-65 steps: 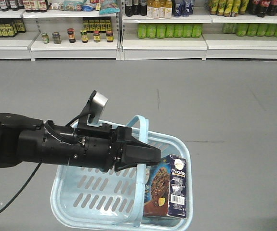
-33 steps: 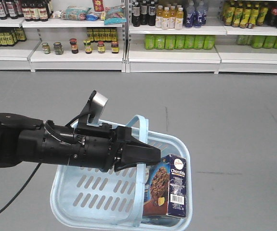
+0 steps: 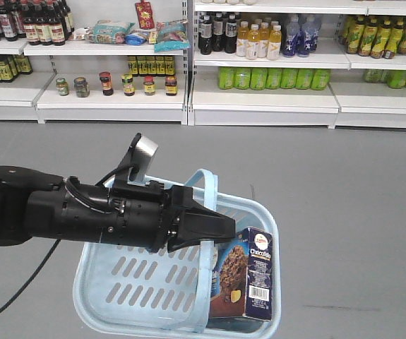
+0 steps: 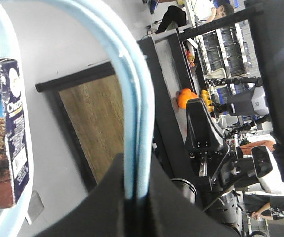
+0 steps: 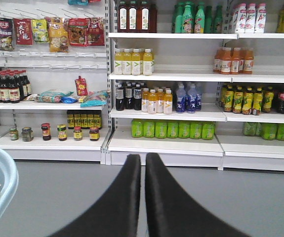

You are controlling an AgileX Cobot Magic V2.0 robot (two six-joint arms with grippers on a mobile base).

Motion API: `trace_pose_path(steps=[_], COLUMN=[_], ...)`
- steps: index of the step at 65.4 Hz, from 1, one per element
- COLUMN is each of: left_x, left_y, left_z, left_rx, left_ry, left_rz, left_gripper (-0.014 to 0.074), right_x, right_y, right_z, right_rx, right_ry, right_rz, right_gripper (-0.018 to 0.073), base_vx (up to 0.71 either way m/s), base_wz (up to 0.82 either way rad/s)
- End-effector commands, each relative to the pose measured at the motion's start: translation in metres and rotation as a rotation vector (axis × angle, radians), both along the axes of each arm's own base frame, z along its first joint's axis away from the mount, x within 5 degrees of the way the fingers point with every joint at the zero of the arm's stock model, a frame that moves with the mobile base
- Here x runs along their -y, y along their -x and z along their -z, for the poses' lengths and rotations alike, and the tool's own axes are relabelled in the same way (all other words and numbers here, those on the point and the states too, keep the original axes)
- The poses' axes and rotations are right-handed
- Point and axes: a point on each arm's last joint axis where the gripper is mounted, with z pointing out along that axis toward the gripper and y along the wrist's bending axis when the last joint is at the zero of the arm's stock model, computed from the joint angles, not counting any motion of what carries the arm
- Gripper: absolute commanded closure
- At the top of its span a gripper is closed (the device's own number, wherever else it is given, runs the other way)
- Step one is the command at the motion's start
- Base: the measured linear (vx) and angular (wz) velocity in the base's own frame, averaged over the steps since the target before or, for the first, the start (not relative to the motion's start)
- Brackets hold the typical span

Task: Left arm holds basket, right arm returns cookies
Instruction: 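Drive the base toward the drink shelves holding the basket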

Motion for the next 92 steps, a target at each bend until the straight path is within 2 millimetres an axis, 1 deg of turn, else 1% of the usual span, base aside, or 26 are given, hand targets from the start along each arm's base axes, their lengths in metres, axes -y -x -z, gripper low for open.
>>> trace_pose_path(steps=[1, 92], left_x=[0.0021, 0.0021], left_y=[0.0029, 0.0027], left_z=[-0.0332, -0.0331], left_rx=[0.023, 0.023], left_ry=[0.159, 0.157], left_rz=[-0.005, -0.007], left_gripper=[0.0599, 0.0599], right_x=[-0.0004, -0.0004], right_y=[0.0006, 0.0006], right_z=[-0.0019, -0.0019], right_rx=[0.072, 0.072], right_ry=[0.011, 0.011], right_rz=[-0.001, -0.001], right_gripper=[0.0566, 0.0566], base_vx=[0.46, 0.44], base_wz=[-0.04, -0.02])
